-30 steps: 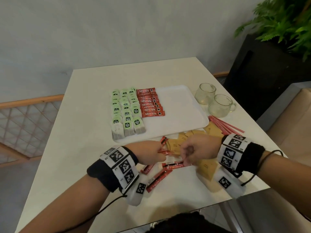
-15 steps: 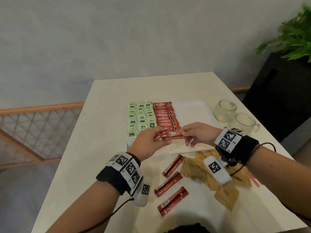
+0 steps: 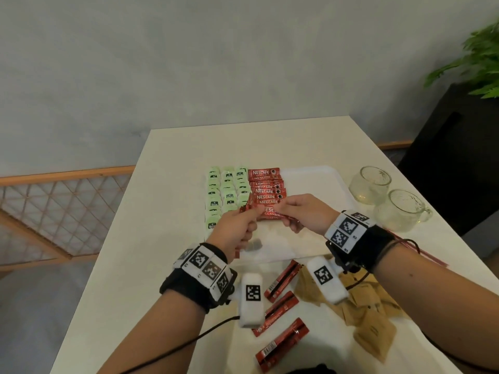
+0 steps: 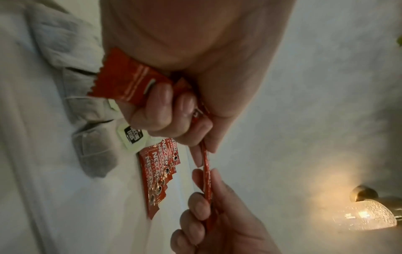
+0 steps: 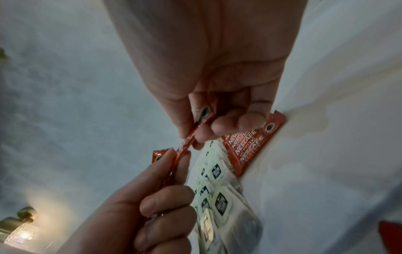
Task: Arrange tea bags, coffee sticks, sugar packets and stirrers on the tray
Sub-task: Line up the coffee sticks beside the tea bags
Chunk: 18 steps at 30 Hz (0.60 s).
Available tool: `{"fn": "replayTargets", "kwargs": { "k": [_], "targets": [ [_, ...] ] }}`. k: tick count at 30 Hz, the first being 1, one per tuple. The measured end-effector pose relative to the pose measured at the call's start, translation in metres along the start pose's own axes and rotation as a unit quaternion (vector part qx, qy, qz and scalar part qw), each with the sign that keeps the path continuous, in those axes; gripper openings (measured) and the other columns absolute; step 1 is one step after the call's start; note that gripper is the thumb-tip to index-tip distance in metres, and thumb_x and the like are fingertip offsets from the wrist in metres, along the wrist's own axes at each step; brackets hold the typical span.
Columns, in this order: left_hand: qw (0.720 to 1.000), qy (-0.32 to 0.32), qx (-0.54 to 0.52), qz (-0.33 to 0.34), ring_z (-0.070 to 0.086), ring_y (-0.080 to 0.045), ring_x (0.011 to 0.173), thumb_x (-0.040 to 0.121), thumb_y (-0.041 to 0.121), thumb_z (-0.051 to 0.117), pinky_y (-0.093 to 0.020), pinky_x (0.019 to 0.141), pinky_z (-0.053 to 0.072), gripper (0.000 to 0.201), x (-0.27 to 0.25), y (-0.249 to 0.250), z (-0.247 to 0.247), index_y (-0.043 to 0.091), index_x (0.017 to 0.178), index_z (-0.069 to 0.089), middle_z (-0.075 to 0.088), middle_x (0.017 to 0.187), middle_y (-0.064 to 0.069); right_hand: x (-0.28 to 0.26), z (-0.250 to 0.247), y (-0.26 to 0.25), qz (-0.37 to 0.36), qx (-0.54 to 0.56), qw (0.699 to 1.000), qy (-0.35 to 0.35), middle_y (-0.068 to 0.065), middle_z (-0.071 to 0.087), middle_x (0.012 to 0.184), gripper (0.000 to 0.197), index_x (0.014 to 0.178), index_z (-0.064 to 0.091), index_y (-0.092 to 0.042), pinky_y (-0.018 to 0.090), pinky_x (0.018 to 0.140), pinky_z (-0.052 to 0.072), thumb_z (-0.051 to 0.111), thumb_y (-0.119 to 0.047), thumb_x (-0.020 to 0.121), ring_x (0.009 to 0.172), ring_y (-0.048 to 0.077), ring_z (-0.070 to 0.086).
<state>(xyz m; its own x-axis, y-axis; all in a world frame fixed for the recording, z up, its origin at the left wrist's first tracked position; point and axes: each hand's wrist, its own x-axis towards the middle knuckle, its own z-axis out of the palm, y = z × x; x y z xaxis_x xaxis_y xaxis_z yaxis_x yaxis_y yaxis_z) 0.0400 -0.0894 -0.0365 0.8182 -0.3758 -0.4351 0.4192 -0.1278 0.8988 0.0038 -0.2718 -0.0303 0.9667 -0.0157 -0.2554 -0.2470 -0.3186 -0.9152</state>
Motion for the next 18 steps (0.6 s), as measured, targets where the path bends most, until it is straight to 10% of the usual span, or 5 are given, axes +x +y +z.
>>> {"fn": "replayTargets", "kwargs": {
  "k": [13,18],
  "targets": [
    [0.997,0.054,-0.004,0.048,0.031,-0.004,0.037,0.088,0.025,0.071,-0.017,0.035,0.025,0.021,0.0029,-0.0071,0.0039,0.015,0.08,0.055,0.041,0.057,0.004,0.0065,-0.0035,0.0058,-0.006,0.02,0.995,0.101,0.001,0.067,0.061,0.025,0.076,0.064,-0.01,0.02,0.051,0.046,0.082,-0.028,0.074,0.049,0.009,0.054],
    [0.998,0.048,-0.018,0.038,0.029,-0.004,0.037,0.089,0.027,0.071,-0.017,0.035,0.024,0.02,0.0043,-0.0018,-0.0014,0.017,0.081,0.056,0.041,0.056,0.006,0.007,-0.0073,0.0011,-0.002,0.09,0.992,0.093,0.015,0.073,0.08,0.007,0.088,0.067,-0.007,0.02,0.055,0.055,0.068,-0.013,0.088,0.055,0.01,0.065]
  ]
}}
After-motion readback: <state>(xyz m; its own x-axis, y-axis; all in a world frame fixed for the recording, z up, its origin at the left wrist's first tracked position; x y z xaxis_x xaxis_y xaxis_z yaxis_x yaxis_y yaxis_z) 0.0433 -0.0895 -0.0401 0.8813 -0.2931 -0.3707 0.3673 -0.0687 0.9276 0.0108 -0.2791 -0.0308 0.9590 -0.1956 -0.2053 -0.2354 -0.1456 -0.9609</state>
